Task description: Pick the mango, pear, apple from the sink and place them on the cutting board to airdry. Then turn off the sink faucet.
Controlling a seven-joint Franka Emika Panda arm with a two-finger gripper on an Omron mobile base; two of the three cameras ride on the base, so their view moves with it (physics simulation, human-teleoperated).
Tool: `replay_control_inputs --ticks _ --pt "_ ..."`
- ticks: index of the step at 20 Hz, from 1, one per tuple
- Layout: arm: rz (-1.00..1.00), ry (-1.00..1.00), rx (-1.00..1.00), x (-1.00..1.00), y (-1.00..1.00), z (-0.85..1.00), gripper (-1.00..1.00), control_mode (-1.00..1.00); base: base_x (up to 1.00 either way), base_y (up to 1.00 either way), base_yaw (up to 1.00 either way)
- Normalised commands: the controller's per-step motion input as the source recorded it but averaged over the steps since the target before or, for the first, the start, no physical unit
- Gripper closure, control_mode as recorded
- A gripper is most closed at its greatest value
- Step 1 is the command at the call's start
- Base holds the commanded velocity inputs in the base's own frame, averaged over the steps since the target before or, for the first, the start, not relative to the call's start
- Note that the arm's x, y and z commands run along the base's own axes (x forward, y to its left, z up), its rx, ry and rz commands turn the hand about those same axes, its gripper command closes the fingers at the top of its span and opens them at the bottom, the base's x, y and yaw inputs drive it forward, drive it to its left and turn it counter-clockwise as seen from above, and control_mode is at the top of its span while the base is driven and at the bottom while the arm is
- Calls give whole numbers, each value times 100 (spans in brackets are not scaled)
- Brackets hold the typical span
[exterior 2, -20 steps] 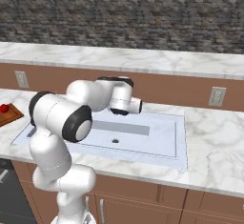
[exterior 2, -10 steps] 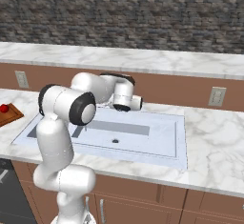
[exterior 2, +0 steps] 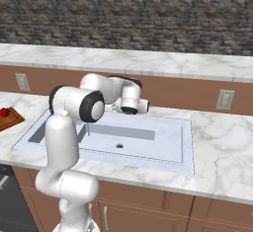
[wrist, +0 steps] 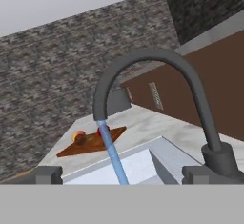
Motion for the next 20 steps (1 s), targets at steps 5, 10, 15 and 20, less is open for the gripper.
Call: replay_control_inputs --ticks 5,10,15,20 --pt "0 0 0 0 -2 -27 -100 -100 0 0 0" --pt "0 0 0 26 0 -20 -100 -100 0 0 0" --pt "0 0 0 32 -5 -15 -100 -100 0 0 0" --pt "0 0 0 41 -14 -13 -100 -100 0 0 0"
